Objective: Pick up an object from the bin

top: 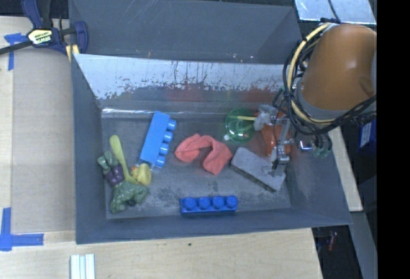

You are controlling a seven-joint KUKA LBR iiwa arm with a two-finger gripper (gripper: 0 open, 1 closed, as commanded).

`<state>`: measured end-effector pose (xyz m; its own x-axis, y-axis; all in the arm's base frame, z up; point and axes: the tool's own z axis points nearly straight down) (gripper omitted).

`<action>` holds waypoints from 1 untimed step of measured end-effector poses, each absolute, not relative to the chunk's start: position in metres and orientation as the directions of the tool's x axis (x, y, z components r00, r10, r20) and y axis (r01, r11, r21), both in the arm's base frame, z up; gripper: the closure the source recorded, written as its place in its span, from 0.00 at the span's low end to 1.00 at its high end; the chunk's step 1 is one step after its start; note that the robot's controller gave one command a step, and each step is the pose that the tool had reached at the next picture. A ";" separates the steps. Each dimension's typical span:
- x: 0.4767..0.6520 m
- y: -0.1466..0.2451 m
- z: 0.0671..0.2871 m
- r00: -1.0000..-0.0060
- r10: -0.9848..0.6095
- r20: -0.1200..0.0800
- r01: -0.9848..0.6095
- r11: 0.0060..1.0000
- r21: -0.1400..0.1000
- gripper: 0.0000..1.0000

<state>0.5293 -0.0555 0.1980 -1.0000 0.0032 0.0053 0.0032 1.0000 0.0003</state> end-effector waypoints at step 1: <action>0.531 -0.055 0.203 -1.000 0.001 -0.004 0.001 1.000 0.000 0.00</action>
Offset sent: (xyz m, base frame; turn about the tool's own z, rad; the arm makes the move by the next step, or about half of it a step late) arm 0.0436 0.0295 -0.0303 0.0301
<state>0.5309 -0.0552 0.2028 -1.0000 0.0010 -0.0035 0.0010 1.0000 -0.0004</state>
